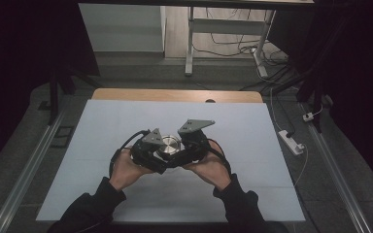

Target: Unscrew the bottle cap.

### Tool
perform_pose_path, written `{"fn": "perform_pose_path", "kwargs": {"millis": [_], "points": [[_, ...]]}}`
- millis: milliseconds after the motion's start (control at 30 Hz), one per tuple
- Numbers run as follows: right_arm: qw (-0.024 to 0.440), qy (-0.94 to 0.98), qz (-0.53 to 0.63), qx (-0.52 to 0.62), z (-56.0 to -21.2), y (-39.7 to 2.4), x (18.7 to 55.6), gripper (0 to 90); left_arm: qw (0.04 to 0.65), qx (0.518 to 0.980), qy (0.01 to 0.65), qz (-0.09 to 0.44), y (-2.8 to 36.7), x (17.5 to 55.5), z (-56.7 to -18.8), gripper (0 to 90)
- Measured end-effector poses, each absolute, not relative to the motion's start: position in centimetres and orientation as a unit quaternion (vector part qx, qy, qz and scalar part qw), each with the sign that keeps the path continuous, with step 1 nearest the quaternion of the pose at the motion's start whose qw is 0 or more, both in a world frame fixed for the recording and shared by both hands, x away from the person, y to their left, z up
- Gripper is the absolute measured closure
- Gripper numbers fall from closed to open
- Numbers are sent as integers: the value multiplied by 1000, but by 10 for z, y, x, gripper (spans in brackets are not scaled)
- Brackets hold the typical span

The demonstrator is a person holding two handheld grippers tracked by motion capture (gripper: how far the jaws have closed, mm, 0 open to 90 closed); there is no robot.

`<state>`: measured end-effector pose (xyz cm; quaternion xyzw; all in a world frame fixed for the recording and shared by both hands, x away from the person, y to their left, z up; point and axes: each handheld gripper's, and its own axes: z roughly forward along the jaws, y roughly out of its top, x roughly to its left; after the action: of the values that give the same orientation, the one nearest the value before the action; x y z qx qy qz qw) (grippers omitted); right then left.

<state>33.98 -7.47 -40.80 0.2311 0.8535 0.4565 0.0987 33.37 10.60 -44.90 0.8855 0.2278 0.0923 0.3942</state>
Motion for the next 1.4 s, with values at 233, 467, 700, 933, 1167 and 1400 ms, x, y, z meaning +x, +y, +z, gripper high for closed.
{"fn": "perform_pose_path", "kwargs": {"millis": [233,467,700,933,1167,1400], "points": [[90,861,455,208,-414,-68,342,178,397,886,223,85,106,333,-448,152],[38,866,471,164,-414,-77,348,183,406,894,179,58,110,333,-447,152],[-18,871,487,71,-414,-88,353,171,425,896,127,30,110,330,-446,152],[33,852,498,161,-399,-97,352,6,419,884,196,69,114,332,-444,152],[101,842,483,219,-395,-87,339,51,407,876,240,101,110,330,-446,152],[100,849,475,208,-406,-74,336,183,399,883,226,103,103,326,-444,152]]}}
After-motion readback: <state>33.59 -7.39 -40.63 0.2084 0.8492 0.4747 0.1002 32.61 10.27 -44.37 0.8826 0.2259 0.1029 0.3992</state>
